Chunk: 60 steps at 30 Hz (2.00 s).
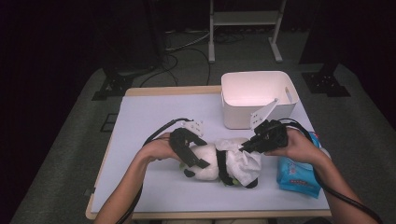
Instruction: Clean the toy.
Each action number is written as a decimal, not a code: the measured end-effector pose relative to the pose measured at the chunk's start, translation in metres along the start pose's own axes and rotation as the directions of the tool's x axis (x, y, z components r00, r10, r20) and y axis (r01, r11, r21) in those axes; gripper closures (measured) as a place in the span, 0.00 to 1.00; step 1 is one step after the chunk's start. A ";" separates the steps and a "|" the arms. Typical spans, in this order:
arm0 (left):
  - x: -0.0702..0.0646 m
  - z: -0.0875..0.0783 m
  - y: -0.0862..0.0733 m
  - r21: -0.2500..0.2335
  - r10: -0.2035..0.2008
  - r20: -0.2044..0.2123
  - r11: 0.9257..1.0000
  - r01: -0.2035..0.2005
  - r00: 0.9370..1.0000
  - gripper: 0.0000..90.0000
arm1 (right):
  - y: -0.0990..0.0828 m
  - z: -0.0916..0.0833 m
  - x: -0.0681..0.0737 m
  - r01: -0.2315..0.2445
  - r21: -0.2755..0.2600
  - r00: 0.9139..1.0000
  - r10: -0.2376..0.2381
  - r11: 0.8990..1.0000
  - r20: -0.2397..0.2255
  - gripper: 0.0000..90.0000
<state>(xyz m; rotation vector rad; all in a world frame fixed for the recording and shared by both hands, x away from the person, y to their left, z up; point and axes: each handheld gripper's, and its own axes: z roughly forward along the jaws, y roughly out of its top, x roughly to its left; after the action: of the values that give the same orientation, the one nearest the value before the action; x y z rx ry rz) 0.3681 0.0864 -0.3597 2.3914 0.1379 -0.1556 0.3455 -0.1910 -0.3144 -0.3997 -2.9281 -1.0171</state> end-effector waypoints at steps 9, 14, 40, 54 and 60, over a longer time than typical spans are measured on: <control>0.008 -0.003 -0.005 -0.012 -0.109 0.014 0.994 0.109 0.994 0.04 | -0.006 0.002 0.005 0.001 0.016 0.999 -0.001 1.000 -0.032 0.93; 0.009 0.011 -0.008 0.023 -0.130 0.032 0.991 0.129 0.991 0.01 | -0.006 0.004 0.007 0.013 0.014 0.999 -0.013 1.000 -0.037 0.93; -0.002 0.000 0.011 0.022 -0.003 -0.127 1.000 0.006 0.992 0.43 | 0.014 0.004 -0.011 -0.010 0.004 0.999 0.010 1.000 0.041 0.93; 0.003 0.007 0.010 -0.006 -0.094 -0.014 0.996 0.094 0.995 0.10 | -0.001 0.009 -0.004 -0.010 0.030 1.000 0.011 1.000 -0.017 0.93; 0.006 0.017 0.012 0.021 -0.104 0.001 0.994 0.104 0.995 0.02 | -0.002 0.011 -0.001 -0.003 0.042 0.999 0.004 0.999 -0.036 0.93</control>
<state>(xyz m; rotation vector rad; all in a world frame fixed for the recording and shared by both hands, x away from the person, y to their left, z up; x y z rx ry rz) 0.3743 0.0659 -0.3649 2.4056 0.2608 -0.2093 0.3467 -0.1861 -0.3247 -0.3814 -2.9102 -0.9504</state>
